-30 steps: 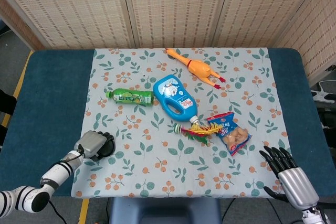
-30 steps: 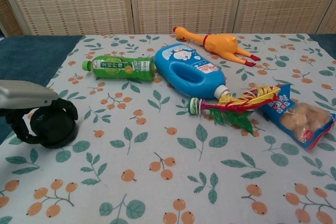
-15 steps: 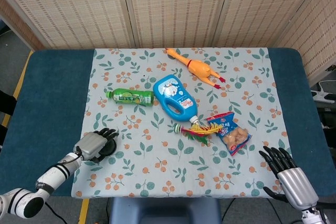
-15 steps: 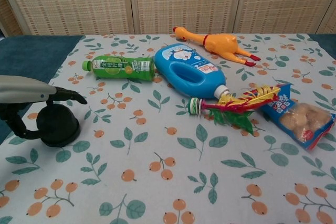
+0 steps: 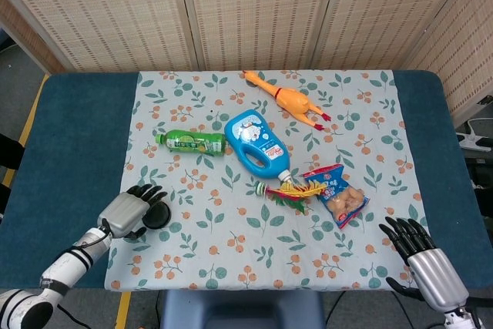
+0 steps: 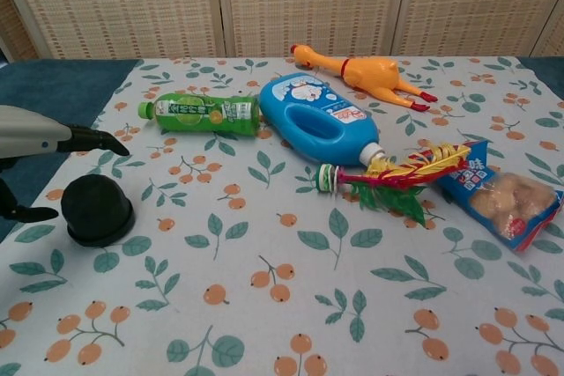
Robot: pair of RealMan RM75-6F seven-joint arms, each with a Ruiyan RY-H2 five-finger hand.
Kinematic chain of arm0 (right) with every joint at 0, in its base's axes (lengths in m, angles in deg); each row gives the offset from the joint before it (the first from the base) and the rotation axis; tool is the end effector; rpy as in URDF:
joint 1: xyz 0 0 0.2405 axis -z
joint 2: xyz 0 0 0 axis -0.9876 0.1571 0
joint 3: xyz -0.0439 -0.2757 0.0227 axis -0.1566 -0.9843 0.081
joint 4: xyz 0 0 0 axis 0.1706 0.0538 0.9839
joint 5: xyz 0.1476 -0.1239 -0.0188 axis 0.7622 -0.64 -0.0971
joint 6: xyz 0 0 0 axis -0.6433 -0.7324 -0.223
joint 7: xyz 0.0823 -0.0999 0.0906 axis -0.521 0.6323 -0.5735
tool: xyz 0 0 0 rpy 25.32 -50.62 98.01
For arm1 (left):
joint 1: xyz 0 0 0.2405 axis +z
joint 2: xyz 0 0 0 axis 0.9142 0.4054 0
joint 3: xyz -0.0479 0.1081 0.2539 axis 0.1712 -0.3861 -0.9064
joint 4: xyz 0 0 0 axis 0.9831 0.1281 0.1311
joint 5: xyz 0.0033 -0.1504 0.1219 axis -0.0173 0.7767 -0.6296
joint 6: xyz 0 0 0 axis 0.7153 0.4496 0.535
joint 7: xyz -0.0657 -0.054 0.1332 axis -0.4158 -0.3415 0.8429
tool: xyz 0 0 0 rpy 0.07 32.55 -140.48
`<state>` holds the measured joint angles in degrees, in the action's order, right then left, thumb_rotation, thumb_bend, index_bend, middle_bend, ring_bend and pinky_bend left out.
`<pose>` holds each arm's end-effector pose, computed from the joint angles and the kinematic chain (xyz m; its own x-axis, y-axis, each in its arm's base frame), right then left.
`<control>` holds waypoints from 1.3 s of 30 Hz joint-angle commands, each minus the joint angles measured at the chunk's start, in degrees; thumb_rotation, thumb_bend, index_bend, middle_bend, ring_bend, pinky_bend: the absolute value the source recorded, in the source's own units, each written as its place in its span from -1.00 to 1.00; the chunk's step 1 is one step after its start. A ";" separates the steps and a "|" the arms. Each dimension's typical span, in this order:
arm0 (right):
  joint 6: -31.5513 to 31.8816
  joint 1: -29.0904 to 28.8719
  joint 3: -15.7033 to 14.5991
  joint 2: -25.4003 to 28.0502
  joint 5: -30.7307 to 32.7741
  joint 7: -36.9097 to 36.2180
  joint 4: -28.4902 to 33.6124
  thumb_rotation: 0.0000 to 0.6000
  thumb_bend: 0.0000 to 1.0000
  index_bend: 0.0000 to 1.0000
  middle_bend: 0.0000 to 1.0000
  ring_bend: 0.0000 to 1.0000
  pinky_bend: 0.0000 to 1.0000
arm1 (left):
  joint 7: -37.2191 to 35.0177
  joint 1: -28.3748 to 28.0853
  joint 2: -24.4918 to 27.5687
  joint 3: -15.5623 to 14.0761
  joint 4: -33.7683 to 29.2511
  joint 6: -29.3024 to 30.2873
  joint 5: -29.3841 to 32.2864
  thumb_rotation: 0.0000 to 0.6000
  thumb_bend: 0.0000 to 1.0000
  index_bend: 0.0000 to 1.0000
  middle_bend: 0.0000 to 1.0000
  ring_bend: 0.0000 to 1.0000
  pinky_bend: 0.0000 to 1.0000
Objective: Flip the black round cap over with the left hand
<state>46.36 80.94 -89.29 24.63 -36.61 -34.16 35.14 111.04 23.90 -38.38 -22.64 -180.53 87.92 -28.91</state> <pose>-0.2989 -0.1222 0.1617 0.4271 -0.1743 0.8873 -0.8913 -0.2465 0.3806 -0.2125 0.3053 0.0793 0.6962 0.4092 0.5898 0.7156 -0.4611 -0.5247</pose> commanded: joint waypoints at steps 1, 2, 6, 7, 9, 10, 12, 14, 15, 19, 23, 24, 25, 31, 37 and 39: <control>0.06 0.02 -0.20 0.14 -0.26 -0.43 -0.28 1.00 -0.82 -1.00 -1.00 -1.00 -1.00 | 2.03 1.95 -1.21 -0.76 -0.46 3.55 1.23 1.00 -0.30 -1.00 -1.00 -1.00 -0.78; -0.08 -0.04 -0.24 0.14 -0.29 -0.50 -0.30 1.00 -0.82 -1.00 -1.00 -1.00 -1.00 | 1.48 2.39 -1.54 -0.78 -0.02 3.86 1.00 1.00 -0.30 -1.00 -1.00 -1.00 -0.78; 0.00 -0.11 -0.42 0.12 -0.90 -0.55 -0.38 1.00 -0.82 -1.00 -1.00 -1.00 -1.00 | 1.47 3.02 -2.62 -1.21 2.78 3.39 1.50 1.00 -0.30 -1.00 -1.00 -1.00 -0.78; 0.11 -0.07 -0.45 0.14 -1.00 -0.57 -0.39 1.00 -0.82 -1.00 -1.00 -1.00 -1.00 | 2.45 3.05 -3.17 -1.23 3.54 3.63 1.93 1.00 -0.30 -1.00 -1.00 -1.00 -0.78; 0.25 0.03 -0.51 0.19 -1.04 -0.54 -0.40 1.00 -0.82 -1.00 -1.00 -1.00 -1.00 | 3.65 3.22 -4.11 -1.18 4.22 4.08 2.57 1.00 -0.31 -1.00 -1.00 -1.00 -0.79; 0.29 0.08 -0.54 0.18 -1.05 -0.52 -0.39 1.00 -0.82 -1.00 -1.00 -1.00 -1.00 | 3.66 3.28 -4.44 -1.08 4.38 4.11 2.65 1.00 -0.31 -1.00 -1.00 -1.00 -0.79; 0.40 0.15 -0.54 0.16 -1.11 -0.42 -0.38 1.00 -0.82 -1.00 -1.00 -1.00 -1.00 | 3.33 3.38 -4.89 -0.90 4.78 3.97 2.48 1.00 -0.32 -1.00 -1.00 -1.00 -0.79; 0.41 0.17 -0.52 0.11 -1.09 -0.35 -0.40 1.00 -0.82 -1.00 -1.00 -1.00 -1.00 | 2.62 3.31 -5.14 -0.66 5.21 3.26 2.49 1.00 -0.32 -1.00 -1.00 -1.00 -0.79; 0.34 0.15 -0.50 0.08 -1.02 -0.30 -0.41 1.00 -0.82 -1.00 -1.00 -1.00 -1.00 | 2.08 3.24 -5.16 -0.52 5.29 2.78 2.52 1.00 -0.32 -1.00 -1.00 -1.00 -0.79; -0.44 -0.07 -0.35 -0.06 -0.51 0.20 -0.29 1.00 -0.82 -1.00 -1.00 -1.00 -1.00 | -0.62 3.17 -4.94 0.22 5.55 1.85 0.58 1.00 -0.32 -1.00 -1.00 -1.00 -0.78; -0.51 -0.08 -0.20 -0.11 -0.21 0.24 -0.16 1.00 -0.82 -1.00 -1.00 -1.00 -1.00 | -2.26 2.98 -4.71 0.57 5.94 0.67 -0.29 1.00 -0.32 -1.00 -1.00 -1.00 -0.78; -0.37 -0.03 -0.15 -0.08 -0.14 0.19 -0.13 1.00 -0.82 -1.00 -1.00 -1.00 -1.00 | -2.43 2.87 -4.77 0.64 6.18 0.36 -0.30 1.00 -0.32 -1.00 -1.00 -1.00 -0.78; -0.25 0.01 -0.11 -0.06 -0.10 0.17 -0.13 1.00 -0.82 -1.00 -1.00 -1.00 -1.00 | -2.71 2.74 -4.94 0.81 6.57 -0.03 -0.27 1.00 -0.32 -1.00 -1.00 -1.00 -0.76; -0.39 0.05 -0.26 -0.04 -0.22 0.38 -0.12 1.00 -0.82 -1.00 -1.00 -1.00 -1.00 | -4.25 2.97 -5.84 1.65 7.75 0.67 -2.47 1.00 -0.32 -0.73 -1.00 -1.00 -0.70; -0.31 0.12 -0.24 0.06 -0.08 0.35 0.08 1.00 -0.82 -1.00 -1.00 -1.00 -1.00 | -4.34 3.19 -6.27 1.71 8.33 0.59 -3.08 1.00 -0.32 -0.52 -1.00 -1.00 -0.69; -0.15 0.19 -0.24 0.13 -0.10 0.33 0.08 1.00 -0.82 -1.00 -1.00 -1.00 -1.00 | -4.17 3.24 -6.42 1.67 8.45 0.49 -2.96 1.00 -0.32 -0.47 -1.00 -1.00 -0.69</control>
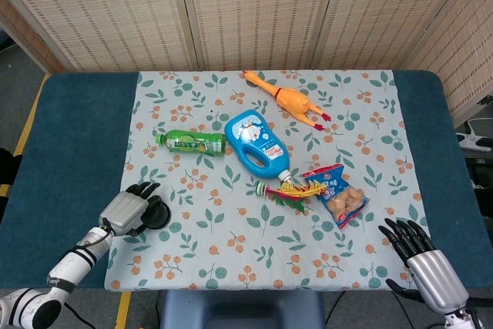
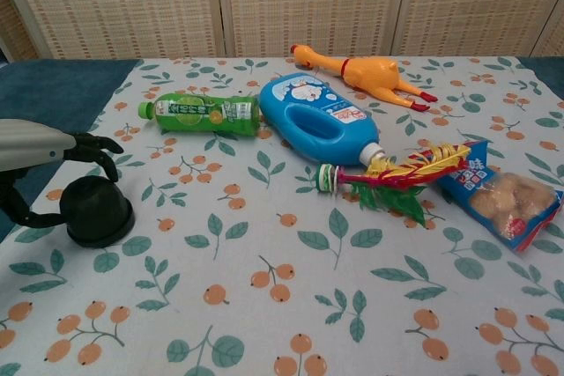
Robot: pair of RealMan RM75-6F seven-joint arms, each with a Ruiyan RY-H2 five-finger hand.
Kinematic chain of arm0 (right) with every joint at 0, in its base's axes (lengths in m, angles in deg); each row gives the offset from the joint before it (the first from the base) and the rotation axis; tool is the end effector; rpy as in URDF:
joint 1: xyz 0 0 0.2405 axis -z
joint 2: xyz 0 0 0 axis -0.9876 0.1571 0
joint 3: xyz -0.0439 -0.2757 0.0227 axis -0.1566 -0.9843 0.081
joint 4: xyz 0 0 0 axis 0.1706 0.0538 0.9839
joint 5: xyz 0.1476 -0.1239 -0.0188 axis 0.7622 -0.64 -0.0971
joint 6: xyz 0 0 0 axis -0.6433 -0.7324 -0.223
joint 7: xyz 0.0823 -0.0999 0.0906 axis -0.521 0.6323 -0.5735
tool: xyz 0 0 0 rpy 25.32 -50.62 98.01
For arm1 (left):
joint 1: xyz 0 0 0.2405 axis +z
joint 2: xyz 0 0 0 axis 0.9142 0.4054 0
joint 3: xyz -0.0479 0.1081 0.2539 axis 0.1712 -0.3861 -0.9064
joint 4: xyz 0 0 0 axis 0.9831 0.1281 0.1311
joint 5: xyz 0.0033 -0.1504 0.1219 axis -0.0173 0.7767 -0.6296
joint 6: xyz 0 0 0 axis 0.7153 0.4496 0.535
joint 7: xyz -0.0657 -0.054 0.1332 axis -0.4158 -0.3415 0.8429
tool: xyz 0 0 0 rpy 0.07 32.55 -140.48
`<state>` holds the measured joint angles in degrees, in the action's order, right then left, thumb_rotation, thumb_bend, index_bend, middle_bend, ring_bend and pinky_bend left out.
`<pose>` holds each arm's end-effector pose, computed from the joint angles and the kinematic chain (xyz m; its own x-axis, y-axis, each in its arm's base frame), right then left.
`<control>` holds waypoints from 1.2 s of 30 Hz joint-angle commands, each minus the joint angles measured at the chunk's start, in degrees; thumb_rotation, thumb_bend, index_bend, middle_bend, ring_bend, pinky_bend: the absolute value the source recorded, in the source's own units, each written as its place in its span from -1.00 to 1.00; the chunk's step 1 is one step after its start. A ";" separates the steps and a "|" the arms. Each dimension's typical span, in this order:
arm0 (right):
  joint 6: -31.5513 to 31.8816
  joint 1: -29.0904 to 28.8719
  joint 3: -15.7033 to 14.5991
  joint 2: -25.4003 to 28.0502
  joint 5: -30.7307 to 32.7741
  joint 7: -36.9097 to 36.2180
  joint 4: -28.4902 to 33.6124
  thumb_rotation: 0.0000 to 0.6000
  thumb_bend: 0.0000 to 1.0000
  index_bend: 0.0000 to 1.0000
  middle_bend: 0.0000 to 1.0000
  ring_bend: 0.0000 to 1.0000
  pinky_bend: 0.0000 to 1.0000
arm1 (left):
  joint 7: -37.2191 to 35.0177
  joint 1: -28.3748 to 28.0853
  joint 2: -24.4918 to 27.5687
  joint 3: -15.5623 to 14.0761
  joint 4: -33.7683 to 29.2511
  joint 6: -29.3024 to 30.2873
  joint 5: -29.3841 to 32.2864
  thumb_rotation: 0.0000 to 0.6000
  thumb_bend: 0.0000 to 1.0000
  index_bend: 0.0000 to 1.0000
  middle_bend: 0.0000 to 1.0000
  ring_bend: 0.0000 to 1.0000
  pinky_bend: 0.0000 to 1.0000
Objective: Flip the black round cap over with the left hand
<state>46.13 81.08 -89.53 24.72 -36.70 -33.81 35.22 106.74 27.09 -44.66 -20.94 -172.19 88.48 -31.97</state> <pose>-0.2993 -0.1204 0.1610 0.4325 -0.1817 0.8831 -0.8895 -0.2464 0.3849 -0.2328 0.3124 0.0572 0.6575 0.4051 0.6353 0.7507 -0.4238 -0.5067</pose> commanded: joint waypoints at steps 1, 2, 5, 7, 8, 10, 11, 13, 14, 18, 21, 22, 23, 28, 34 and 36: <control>0.14 0.09 -0.02 0.05 -0.04 -0.03 0.02 1.00 -0.82 -1.00 -1.00 -1.00 -1.00 | 0.10 0.07 -0.35 0.09 0.41 -0.04 0.07 1.00 -0.33 -0.45 -1.00 -1.00 -0.70; 0.15 0.10 -0.02 0.05 -0.06 -0.02 0.03 1.00 -0.82 -1.00 -1.00 -1.00 -1.00 | 0.26 0.07 -0.49 0.13 0.64 0.05 0.00 1.00 -0.33 -0.44 -1.00 -1.00 -0.70; 0.26 0.15 0.00 0.07 -0.06 -0.04 0.04 1.00 -0.82 -1.00 -1.00 -1.00 -1.00 | 0.37 0.13 -0.78 0.14 1.01 -0.05 -0.10 1.00 -0.33 -0.41 -1.00 -1.00 -0.70; 0.35 0.18 0.05 0.09 -0.01 -0.09 0.04 1.00 -0.82 -1.00 -1.00 -1.00 -1.00 | 0.81 0.10 -0.86 0.14 1.27 -0.06 -0.11 1.00 -0.32 -0.40 -1.00 -1.00 -0.70; 0.39 0.20 0.06 0.10 -0.02 -0.11 0.03 1.00 -0.82 -1.00 -1.00 -1.00 -1.00 | 1.00 0.11 -0.91 0.13 1.31 -0.04 -0.03 1.00 -0.33 -0.40 -1.00 -1.00 -0.70; 0.44 0.22 0.09 0.11 0.01 -0.14 0.00 1.00 -0.82 -1.00 -1.00 -1.00 -1.00 | 0.88 0.18 -0.96 0.19 1.19 -0.14 0.11 1.00 -0.33 -0.40 -1.00 -1.00 -0.70; 0.42 0.21 0.10 0.11 0.03 -0.16 0.00 1.00 -0.82 -1.00 -1.00 -1.00 -1.00 | 0.81 0.19 -0.94 0.22 1.15 -0.21 0.14 1.00 -0.33 -0.40 -1.00 -1.00 -0.70; 0.40 0.21 0.10 0.10 0.02 -0.17 -0.02 1.00 -0.82 -1.00 -1.00 -1.00 -1.00 | 1.04 0.18 -0.82 0.14 1.07 -0.37 0.20 1.00 -0.33 -0.41 -1.00 -1.00 -0.70; 0.38 0.20 0.08 0.10 -0.01 -0.18 -0.01 1.00 -0.82 -1.00 -1.00 -1.00 -1.00 | 1.17 0.17 -0.79 0.12 1.00 -0.41 0.27 1.00 -0.33 -0.41 -1.00 -1.00 -0.70; 0.36 0.23 0.04 0.09 -0.09 -0.10 0.01 1.00 -0.82 -1.00 -1.00 -1.00 -1.00 | 1.92 0.11 -0.58 0.03 0.74 -0.65 0.88 1.00 -0.32 -0.52 -1.00 -1.00 -0.70; 0.39 0.26 0.05 0.08 -0.06 -0.09 0.03 1.00 -0.82 -1.00 -1.00 -1.00 -1.00 | 2.10 0.15 -0.42 0.04 0.51 -0.65 1.13 1.00 -0.33 -0.57 -1.00 -1.00 -0.70; 0.34 0.26 0.04 0.09 -0.05 -0.12 0.05 1.00 -0.82 -1.00 -1.00 -1.00 -1.00 | 1.94 0.19 -0.32 0.09 0.37 -0.66 1.20 1.00 -0.33 -0.60 -1.00 -1.00 -0.70; 0.30 0.24 0.03 0.09 -0.05 -0.12 0.04 1.00 -0.82 -1.00 -1.00 -1.00 -1.00 | 1.87 0.20 -0.22 0.11 0.29 -0.67 1.16 1.00 -0.33 -0.62 -1.00 -1.00 -0.70; 0.19 0.20 0.12 0.08 0.08 -0.07 0.05 1.00 -0.82 -1.00 -1.00 -1.00 -1.00 | 2.57 0.03 0.00 -0.03 0.05 -1.07 1.73 1.00 -0.33 -0.71 -1.00 -1.00 -0.69; 0.34 0.25 0.09 0.09 -0.05 -0.14 0.03 1.00 -0.82 -1.00 -1.00 -1.00 -1.00 | 3.33 0.07 -0.88 0.12 1.22 -0.50 1.88 1.00 -0.32 -0.49 -1.00 -1.00 -0.67; 0.40 0.27 0.11 0.10 -0.05 -0.13 0.03 1.00 -0.82 -1.00 -1.00 -1.00 -1.00 | 3.96 0.21 -1.38 0.02 1.78 0.06 1.54 1.00 -0.32 -0.36 -1.00 -1.00 -0.66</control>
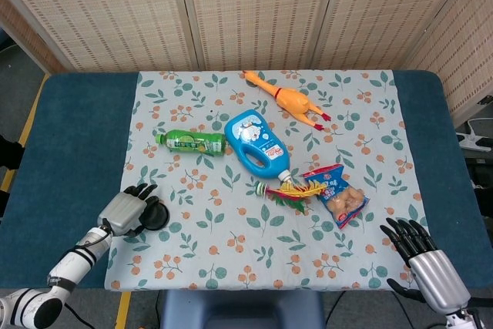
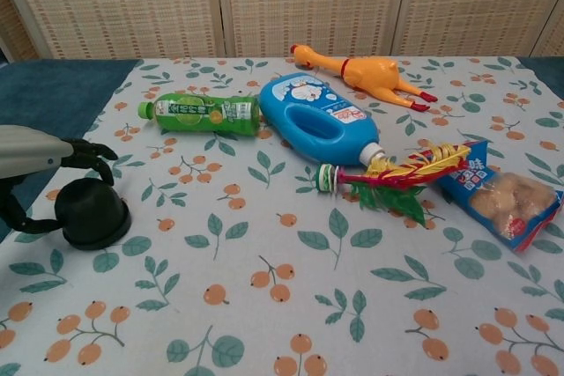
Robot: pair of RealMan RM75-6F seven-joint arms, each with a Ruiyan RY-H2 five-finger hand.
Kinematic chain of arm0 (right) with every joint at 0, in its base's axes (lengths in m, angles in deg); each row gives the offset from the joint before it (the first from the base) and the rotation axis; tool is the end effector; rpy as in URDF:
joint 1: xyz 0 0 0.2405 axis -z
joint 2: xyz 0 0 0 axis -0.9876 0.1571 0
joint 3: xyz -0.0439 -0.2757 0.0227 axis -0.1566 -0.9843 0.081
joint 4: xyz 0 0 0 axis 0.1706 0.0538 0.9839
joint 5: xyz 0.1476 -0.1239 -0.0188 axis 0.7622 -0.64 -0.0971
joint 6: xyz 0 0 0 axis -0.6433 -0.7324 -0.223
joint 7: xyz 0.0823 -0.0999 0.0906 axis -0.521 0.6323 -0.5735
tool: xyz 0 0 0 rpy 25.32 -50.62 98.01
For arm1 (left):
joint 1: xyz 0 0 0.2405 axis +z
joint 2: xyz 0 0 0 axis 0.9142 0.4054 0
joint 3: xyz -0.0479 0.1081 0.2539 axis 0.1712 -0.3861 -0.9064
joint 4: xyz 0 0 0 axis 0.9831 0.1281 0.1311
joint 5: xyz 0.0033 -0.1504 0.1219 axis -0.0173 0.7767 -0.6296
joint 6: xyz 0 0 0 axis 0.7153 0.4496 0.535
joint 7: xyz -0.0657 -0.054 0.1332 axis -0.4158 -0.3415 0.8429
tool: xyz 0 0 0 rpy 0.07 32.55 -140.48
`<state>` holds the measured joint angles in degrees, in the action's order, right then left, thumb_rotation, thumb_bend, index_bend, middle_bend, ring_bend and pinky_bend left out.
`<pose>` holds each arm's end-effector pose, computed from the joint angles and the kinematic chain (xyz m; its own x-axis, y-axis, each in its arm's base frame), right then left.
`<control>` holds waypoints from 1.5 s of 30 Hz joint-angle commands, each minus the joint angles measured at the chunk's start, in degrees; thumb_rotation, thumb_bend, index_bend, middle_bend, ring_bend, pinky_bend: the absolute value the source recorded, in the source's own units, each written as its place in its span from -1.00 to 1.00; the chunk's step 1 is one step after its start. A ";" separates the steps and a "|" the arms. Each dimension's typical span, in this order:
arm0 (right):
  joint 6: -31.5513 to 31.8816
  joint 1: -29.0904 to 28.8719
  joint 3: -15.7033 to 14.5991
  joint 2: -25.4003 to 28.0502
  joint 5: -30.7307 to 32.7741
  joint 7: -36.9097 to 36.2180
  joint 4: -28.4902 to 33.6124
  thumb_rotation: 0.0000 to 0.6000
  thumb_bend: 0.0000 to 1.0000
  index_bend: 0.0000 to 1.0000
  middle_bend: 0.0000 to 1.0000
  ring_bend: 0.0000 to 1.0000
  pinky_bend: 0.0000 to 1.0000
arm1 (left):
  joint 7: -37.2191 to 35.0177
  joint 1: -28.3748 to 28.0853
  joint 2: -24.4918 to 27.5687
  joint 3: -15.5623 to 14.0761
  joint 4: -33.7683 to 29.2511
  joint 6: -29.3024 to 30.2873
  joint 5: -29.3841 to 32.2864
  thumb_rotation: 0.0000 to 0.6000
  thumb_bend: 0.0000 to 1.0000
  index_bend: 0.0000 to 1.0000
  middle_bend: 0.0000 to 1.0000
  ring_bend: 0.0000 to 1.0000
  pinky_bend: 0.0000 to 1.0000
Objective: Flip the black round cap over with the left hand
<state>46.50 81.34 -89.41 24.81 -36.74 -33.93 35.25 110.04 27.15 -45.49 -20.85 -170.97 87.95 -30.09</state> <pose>-0.2993 -0.1197 0.1625 0.4300 -0.1760 0.8855 -0.8907 -0.2426 0.3843 -0.2395 0.3146 0.0540 0.6885 0.4015 0.6040 0.7244 -0.4208 -0.5461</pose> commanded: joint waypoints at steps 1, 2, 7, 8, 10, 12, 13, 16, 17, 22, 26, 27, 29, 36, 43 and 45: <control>0.08 0.04 0.01 0.01 -0.01 -0.03 -0.01 1.00 -0.82 -1.00 -1.00 -1.00 -1.00 | 1.00 0.25 -0.87 -0.11 0.76 0.95 -0.54 1.00 -0.31 -0.31 -1.00 -1.00 -0.66; 0.10 0.05 0.02 -0.01 -0.01 -0.01 -0.02 1.00 -0.82 -1.00 -1.00 -1.00 -1.00 | 1.33 0.31 -1.13 -0.15 1.02 1.22 -0.78 1.00 -0.29 -0.25 -1.00 -1.00 -0.65; -0.12 0.00 -0.01 -0.07 0.00 0.10 -0.03 1.00 -0.82 -1.00 -1.00 -1.00 -1.00 | 0.47 1.23 -1.74 0.17 0.99 4.01 -4.23 1.00 -0.23 0.00 -1.00 -1.00 -0.61; -0.16 -0.01 -0.03 -0.08 -0.02 0.13 -0.03 1.00 -0.82 -1.00 -1.00 -1.00 -1.00 | 0.23 1.36 -1.49 0.20 0.70 4.29 -4.64 1.00 -0.23 0.01 -1.00 -1.00 -0.61; -0.21 -0.01 -0.05 -0.13 -0.06 0.25 -0.04 1.00 -0.82 -1.00 -1.00 -1.00 -1.00 | -0.45 1.57 -0.69 0.30 -0.28 4.59 -5.38 1.00 -0.22 0.02 -1.00 -1.00 -0.61; -0.26 -0.01 -0.06 -0.13 -0.05 0.29 -0.01 1.00 -0.82 -1.00 -1.00 -1.00 -1.00 | -0.98 1.65 0.11 0.29 -1.25 4.46 -5.69 1.00 -0.22 0.03 -1.00 -1.00 -0.61; -0.28 -0.02 -0.06 -0.13 -0.03 0.33 0.00 1.00 -0.82 -1.00 -1.00 -1.00 -1.00 | -1.48 1.65 0.61 0.36 -1.80 4.25 -5.83 1.00 -0.22 0.04 -1.00 -1.00 -0.61; -0.31 0.00 -0.08 -0.15 -0.06 0.44 0.05 1.00 -0.82 -1.00 -1.00 -1.00 -1.00 | -2.09 1.69 1.64 0.53 -2.82 4.12 -6.22 1.00 -0.21 0.05 -1.00 -1.00 -0.61; -0.33 -0.01 -0.08 -0.15 -0.06 0.45 0.06 1.00 -0.82 -1.00 -1.00 -1.00 -1.00 | -2.37 1.73 1.90 0.63 -3.12 4.17 -6.39 1.00 -0.21 0.06 -1.00 -1.00 -0.61; -0.37 -0.02 -0.03 -0.14 0.05 0.44 0.06 1.00 -0.82 -1.00 -1.00 -1.00 -1.00 | -5.05 2.47 4.63 1.76 -5.52 6.22 -8.38 1.00 -0.22 0.07 -1.00 -1.00 -0.61; -0.16 0.02 0.02 -0.06 0.06 0.26 0.05 1.00 -0.82 -1.00 -1.00 -1.00 -1.00 | -6.57 3.40 7.54 2.60 -5.76 7.30 -7.16 1.00 -0.23 0.08 -1.00 -1.00 -0.61; -0.05 0.04 0.04 -0.03 0.03 0.17 0.03 1.00 -0.82 -1.00 -1.00 -1.00 -1.00 | -6.87 3.53 7.95 2.56 -5.23 6.80 -6.25 1.00 -0.23 0.08 -1.00 -1.00 -0.61; 0.06 0.08 0.05 0.02 0.02 0.09 -0.02 1.00 -0.82 -1.00 -1.00 -1.00 -1.00 | -7.11 3.64 8.35 2.26 -3.29 4.98 -3.63 1.00 -0.23 0.07 -1.00 -1.00 -0.61; -0.31 0.07 -0.06 -0.21 -0.04 0.66 0.11 1.00 -0.82 -1.00 -1.00 -1.00 -1.00 | -7.98 3.89 5.32 1.75 6.40 -0.16 3.53 1.00 -0.23 0.01 -1.00 -1.00 -0.63; -0.98 0.02 -0.06 -0.30 0.44 1.40 0.42 1.00 -0.82 -1.00 -1.00 -1.00 -1.00 | -11.17 3.99 5.20 1.70 8.55 -3.50 3.72 1.00 -0.23 -0.48 -1.00 -1.00 -0.62; -1.24 0.08 0.03 -0.28 0.90 1.91 0.66 1.00 -0.82 -1.00 -1.00 -1.00 -1.00 | -11.67 4.07 5.29 1.62 8.58 -3.94 3.53 1.00 -0.23 -0.89 -1.00 -1.00 -0.61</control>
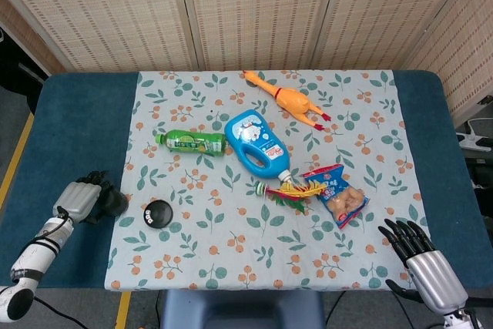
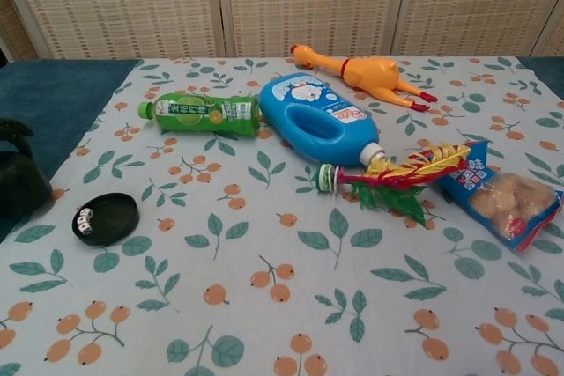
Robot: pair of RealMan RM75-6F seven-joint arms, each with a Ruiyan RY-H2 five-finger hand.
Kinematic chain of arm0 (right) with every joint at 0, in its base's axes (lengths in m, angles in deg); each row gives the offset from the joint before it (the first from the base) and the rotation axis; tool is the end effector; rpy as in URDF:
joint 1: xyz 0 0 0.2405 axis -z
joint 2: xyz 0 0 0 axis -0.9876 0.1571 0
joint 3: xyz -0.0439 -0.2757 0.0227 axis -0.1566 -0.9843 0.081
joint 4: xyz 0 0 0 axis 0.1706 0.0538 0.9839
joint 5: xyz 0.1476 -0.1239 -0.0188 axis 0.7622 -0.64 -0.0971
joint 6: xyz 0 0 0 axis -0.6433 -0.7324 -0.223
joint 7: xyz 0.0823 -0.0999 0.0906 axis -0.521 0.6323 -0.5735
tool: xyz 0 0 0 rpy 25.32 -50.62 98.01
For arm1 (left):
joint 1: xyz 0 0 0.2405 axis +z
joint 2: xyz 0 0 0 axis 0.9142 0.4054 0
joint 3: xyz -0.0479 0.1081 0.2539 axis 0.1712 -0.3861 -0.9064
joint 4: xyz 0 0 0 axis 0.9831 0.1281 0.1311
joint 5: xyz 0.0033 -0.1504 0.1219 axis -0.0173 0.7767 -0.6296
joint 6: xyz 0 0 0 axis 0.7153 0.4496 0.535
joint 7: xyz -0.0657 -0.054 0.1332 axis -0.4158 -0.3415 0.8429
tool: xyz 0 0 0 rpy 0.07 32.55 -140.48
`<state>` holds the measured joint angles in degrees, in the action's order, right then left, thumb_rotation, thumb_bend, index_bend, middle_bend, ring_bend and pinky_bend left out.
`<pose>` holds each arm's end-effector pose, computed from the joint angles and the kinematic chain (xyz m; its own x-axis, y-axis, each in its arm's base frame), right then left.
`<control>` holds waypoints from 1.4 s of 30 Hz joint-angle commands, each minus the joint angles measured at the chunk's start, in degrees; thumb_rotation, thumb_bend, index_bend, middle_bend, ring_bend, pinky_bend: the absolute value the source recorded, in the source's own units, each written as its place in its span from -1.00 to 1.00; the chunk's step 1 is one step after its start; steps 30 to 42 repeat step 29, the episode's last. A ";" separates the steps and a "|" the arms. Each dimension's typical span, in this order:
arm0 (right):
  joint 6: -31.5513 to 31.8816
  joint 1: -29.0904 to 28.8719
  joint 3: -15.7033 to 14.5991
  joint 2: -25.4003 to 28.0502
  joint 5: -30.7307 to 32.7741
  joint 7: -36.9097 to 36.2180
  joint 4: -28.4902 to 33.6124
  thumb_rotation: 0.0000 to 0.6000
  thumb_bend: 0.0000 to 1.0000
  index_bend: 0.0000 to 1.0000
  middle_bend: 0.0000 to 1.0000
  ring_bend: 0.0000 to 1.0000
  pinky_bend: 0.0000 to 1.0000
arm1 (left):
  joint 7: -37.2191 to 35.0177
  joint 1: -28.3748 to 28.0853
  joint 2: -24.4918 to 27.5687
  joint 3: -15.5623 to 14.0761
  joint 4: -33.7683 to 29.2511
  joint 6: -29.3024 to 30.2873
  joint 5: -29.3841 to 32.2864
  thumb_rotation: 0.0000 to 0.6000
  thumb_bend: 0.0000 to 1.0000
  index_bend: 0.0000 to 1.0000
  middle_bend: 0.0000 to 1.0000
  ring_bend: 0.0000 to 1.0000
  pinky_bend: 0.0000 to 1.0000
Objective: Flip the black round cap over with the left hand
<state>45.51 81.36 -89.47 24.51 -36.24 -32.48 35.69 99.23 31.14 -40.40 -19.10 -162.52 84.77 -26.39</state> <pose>-0.2998 -0.1192 0.1586 0.4430 -0.1878 0.8766 -0.8864 -0.2379 0.3970 -0.3076 0.3305 0.1114 0.5933 0.4600 0.6606 0.7880 -0.1640 -0.5935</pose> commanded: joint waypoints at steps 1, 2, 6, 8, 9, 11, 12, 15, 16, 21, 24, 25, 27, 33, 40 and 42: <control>-0.38 0.05 0.10 0.01 0.51 0.64 0.31 1.00 -0.82 -1.00 -1.00 -1.00 -1.00 | -1.46 0.17 0.22 -0.09 0.04 -0.95 -0.41 1.00 -0.23 -0.97 -1.00 -1.00 -0.60; -0.56 0.01 0.08 0.00 0.59 0.74 0.39 1.00 -0.82 -1.00 -1.00 -1.00 -1.00 | -2.26 0.30 0.26 0.00 -0.02 -1.13 -0.69 1.00 -0.23 -1.00 -1.00 -1.00 -0.59; -1.05 -0.19 0.20 0.01 0.93 0.86 0.59 1.00 -0.82 -1.00 -1.00 -1.00 -1.00 | -5.57 1.49 0.48 0.37 0.33 0.39 -3.65 1.00 -0.23 -1.00 -1.00 -1.00 -0.54; -0.94 -0.19 0.33 0.07 1.08 0.77 0.58 1.00 -0.82 -1.00 -1.00 -1.00 -1.00 | -7.09 2.28 1.06 0.51 -0.19 1.75 -5.33 1.00 -0.23 -1.00 -1.00 -1.00 -0.54; -0.86 -0.17 0.35 0.11 1.10 0.66 0.56 1.00 -0.82 -1.00 -1.00 -1.00 -1.00 | -7.46 2.64 1.52 0.49 -0.86 2.49 -6.12 1.00 -0.23 -1.00 -1.00 -1.00 -0.54; -0.72 -0.14 0.32 0.17 1.00 0.50 0.50 1.00 -0.82 -1.00 -1.00 -1.00 -1.00 | -8.37 3.88 3.08 0.15 -3.24 4.54 -8.12 1.00 -0.23 -1.00 -1.00 -1.00 -0.54; -0.71 -0.14 0.28 0.19 0.93 0.46 0.50 1.00 -0.82 -1.00 -1.00 -1.00 -1.00 | -8.69 4.25 3.50 0.08 -4.02 5.25 -8.82 1.00 -0.23 -1.00 -1.00 -1.00 -0.55; -0.68 -0.14 0.26 0.20 0.88 0.42 0.48 1.00 -0.82 -1.00 -1.00 -1.00 -1.00 | -9.06 4.64 3.93 -0.01 -4.58 5.94 -9.58 1.00 -0.23 -1.00 -1.00 -1.00 -0.56; -0.29 -0.04 0.28 0.25 0.68 0.31 0.51 1.00 -0.82 -1.00 -1.00 -1.00 -1.00 | -10.24 6.92 5.26 0.29 -7.28 11.60 -12.63 1.00 -0.23 -1.00 -1.00 -1.00 -0.59; 1.86 0.75 1.28 -0.22 1.30 0.54 -0.13 1.00 -0.82 -1.00 -1.00 -1.00 -1.00 | -12.82 24.37 2.13 -4.82 -6.54 42.75 -28.34 1.00 -0.22 -1.00 -1.00 -1.00 -0.75; 2.52 1.14 2.56 -1.13 2.88 2.50 -0.63 1.00 -0.82 -1.00 -1.00 -1.00 -1.00 | -11.06 27.79 1.33 -6.03 -4.28 45.32 -28.32 1.00 -0.22 -1.00 -1.00 -1.00 -0.84; 2.33 1.17 2.84 -1.38 3.46 3.01 -0.68 1.00 -0.82 -1.00 -1.00 -1.00 -1.00 | -11.60 28.48 1.25 -5.87 -3.97 46.11 -28.43 1.00 -0.22 -1.00 -1.00 -1.00 -0.86; 1.94 1.09 3.03 -1.56 3.97 3.37 -0.48 1.00 -0.82 -1.00 -1.00 -1.00 -1.00 | -11.52 29.31 1.04 -5.18 -3.67 46.86 -27.68 1.00 -0.22 -1.00 -1.00 -1.00 -0.87; 1.92 1.03 3.09 -1.63 3.81 3.57 -0.26 1.00 -0.82 -1.00 -1.00 -1.00 -1.00 | -10.91 30.03 0.40 -4.36 -2.88 48.26 -28.01 1.00 -0.22 -1.00 -1.00 -1.00 -0.87; 1.92 1.03 3.09 -1.63 3.81 3.57 -0.26 1.00 -0.82 -1.00 -1.00 -1.00 -1.00 | -10.91 30.03 0.40 -4.36 -2.88 48.26 -28.01 1.00 -0.22 -1.00 -1.00 -1.00 -0.87; 1.92 1.03 3.09 -1.63 3.81 3.57 -0.26 1.00 -0.82 -1.00 -1.00 -1.00 -1.00 | -10.91 30.03 0.40 -4.36 -2.88 48.26 -28.01 1.00 -0.22 -1.00 -1.00 -1.00 -0.87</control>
